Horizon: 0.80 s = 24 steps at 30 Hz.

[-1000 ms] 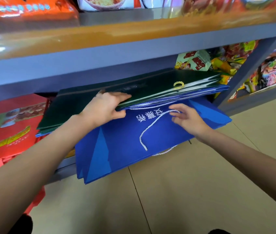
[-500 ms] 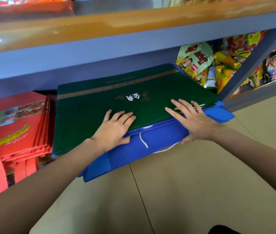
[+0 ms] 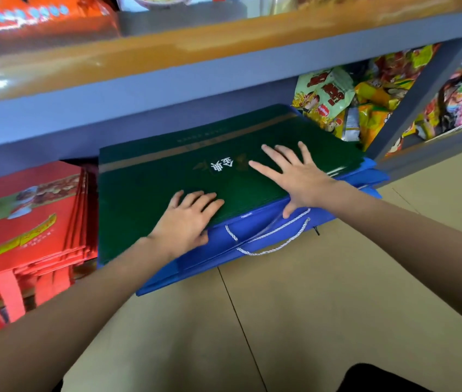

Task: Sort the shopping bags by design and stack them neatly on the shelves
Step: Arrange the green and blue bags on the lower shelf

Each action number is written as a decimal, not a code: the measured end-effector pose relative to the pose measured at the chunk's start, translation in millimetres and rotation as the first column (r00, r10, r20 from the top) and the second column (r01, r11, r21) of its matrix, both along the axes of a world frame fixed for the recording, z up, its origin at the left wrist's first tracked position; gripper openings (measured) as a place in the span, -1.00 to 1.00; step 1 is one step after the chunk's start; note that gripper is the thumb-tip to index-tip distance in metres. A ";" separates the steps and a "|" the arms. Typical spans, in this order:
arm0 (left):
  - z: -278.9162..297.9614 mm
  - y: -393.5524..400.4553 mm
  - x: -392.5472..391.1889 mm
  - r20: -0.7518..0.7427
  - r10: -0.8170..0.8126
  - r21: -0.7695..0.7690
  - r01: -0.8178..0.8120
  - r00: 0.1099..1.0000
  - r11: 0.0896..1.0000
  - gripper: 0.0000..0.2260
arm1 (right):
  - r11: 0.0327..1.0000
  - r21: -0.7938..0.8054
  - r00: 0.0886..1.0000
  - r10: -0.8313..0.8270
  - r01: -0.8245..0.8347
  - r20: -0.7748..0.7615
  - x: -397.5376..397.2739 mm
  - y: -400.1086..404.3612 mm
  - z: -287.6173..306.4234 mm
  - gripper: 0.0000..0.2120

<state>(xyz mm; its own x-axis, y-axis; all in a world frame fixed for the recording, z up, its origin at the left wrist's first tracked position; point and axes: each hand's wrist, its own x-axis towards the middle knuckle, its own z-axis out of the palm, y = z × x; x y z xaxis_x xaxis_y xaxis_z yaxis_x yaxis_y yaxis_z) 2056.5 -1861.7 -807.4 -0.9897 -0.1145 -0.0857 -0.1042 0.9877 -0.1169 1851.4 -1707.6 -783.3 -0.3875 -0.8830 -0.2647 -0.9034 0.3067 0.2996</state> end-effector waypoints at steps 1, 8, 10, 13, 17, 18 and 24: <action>-6.8 2.3 4.4 -0.018 -0.005 -0.011 0.005 1.000 1.000 -0.23 | 1.000 0.011 1.000 0.000 0.001 -0.010 1.7 8.2 -1.1 0.26; -16.9 19.1 6.1 0.169 0.116 0.125 -0.138 0.979 0.982 -0.05 | 0.992 0.026 0.993 -0.120 0.120 -0.010 5.7 73.8 -25.7 0.11; -19.4 24.0 2.0 0.195 0.140 0.113 -0.164 0.971 0.980 0.03 | 0.995 0.030 0.995 -0.093 0.094 -0.034 1.3 68.4 -25.7 0.13; -21.8 28.8 -1.9 0.215 0.170 0.051 -0.185 0.962 0.981 0.05 | 0.997 0.063 0.994 -0.026 0.033 -0.106 -1.9 56.4 -28.6 0.21; -20.7 24.0 -2.6 0.206 0.171 0.052 -0.185 0.964 0.981 0.03 | 0.997 0.071 0.985 0.018 -0.006 -0.173 -5.2 51.5 -26.6 0.23; -17.4 20.8 -2.3 0.210 0.169 0.056 -0.184 0.963 0.981 0.02 | 0.998 0.062 0.984 0.027 -0.016 -0.173 -6.1 51.3 -23.4 0.23; -27.0 22.3 6.5 0.203 0.140 -0.050 -0.132 0.969 0.990 0.03 | 0.995 -0.094 0.994 -0.035 0.025 -0.105 -3.8 63.3 -25.1 0.18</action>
<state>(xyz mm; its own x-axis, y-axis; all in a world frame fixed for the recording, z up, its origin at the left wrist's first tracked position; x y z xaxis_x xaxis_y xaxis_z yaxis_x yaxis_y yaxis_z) 2063.0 -1839.3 -834.4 -0.9263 -0.2538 -0.2785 -0.2076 0.9606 -0.1850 1847.6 -1644.3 -808.5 -0.4358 -0.8894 -0.1382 -0.8579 0.3640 0.3627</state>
